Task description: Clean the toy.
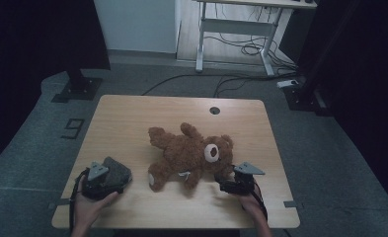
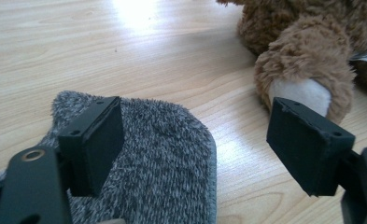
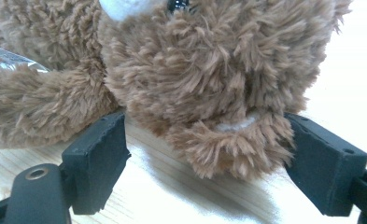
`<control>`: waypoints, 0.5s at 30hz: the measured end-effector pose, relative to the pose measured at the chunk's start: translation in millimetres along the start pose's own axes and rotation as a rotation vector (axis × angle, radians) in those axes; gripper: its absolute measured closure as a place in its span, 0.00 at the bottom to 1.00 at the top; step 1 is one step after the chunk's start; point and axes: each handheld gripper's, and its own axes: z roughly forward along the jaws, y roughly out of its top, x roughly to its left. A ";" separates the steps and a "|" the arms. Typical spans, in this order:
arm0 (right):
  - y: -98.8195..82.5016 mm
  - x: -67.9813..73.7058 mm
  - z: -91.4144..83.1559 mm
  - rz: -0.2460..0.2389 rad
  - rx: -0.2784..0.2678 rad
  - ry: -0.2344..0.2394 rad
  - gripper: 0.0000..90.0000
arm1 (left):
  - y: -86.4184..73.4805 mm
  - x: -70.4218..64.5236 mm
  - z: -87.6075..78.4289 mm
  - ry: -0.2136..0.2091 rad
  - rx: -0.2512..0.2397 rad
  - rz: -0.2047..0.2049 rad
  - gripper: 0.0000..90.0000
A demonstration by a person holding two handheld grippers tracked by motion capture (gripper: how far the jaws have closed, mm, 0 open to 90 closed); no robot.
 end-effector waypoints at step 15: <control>-0.8 -1.0 0.2 -0.003 0.003 -0.004 0.19 | -15.9 -1.6 34.2 0.062 0.113 0.026 0.16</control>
